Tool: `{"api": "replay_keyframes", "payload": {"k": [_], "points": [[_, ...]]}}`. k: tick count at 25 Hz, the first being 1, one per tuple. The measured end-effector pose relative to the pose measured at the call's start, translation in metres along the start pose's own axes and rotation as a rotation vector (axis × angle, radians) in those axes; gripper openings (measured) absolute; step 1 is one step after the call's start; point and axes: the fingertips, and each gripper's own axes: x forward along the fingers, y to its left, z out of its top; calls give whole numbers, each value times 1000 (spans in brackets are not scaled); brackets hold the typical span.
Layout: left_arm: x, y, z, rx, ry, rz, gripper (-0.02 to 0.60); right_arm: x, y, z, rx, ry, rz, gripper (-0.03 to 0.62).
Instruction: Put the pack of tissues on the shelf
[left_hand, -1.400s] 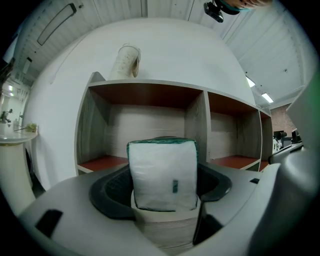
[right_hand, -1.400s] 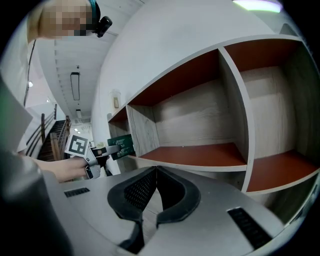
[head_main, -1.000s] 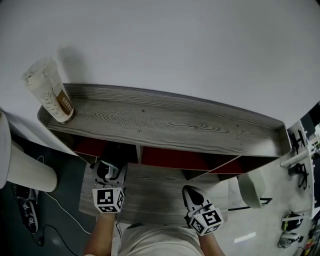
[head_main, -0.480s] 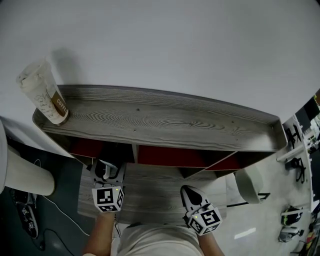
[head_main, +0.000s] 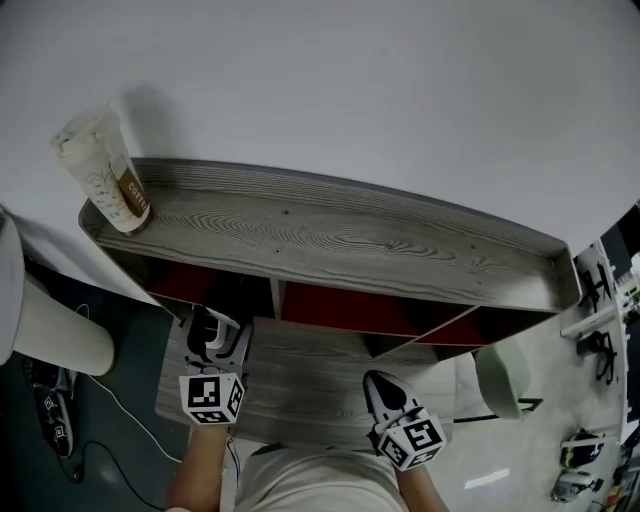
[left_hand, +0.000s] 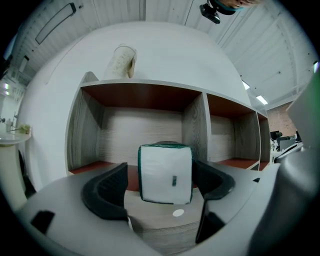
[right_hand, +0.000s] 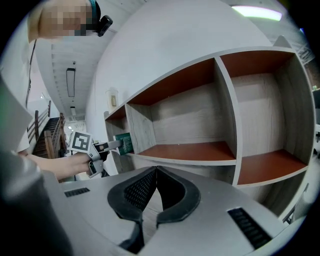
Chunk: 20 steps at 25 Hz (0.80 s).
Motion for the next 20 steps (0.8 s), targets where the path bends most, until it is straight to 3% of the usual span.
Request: {"api": "replay_keyframes", "payload": {"k": [10, 20], "points": [[-52, -10, -8, -24, 53, 12, 395, 20, 20, 2, -22, 9, 161, 28], [-119, -8, -8, -40, 71, 111, 116, 37, 63, 3, -58, 20, 347, 28]]}}
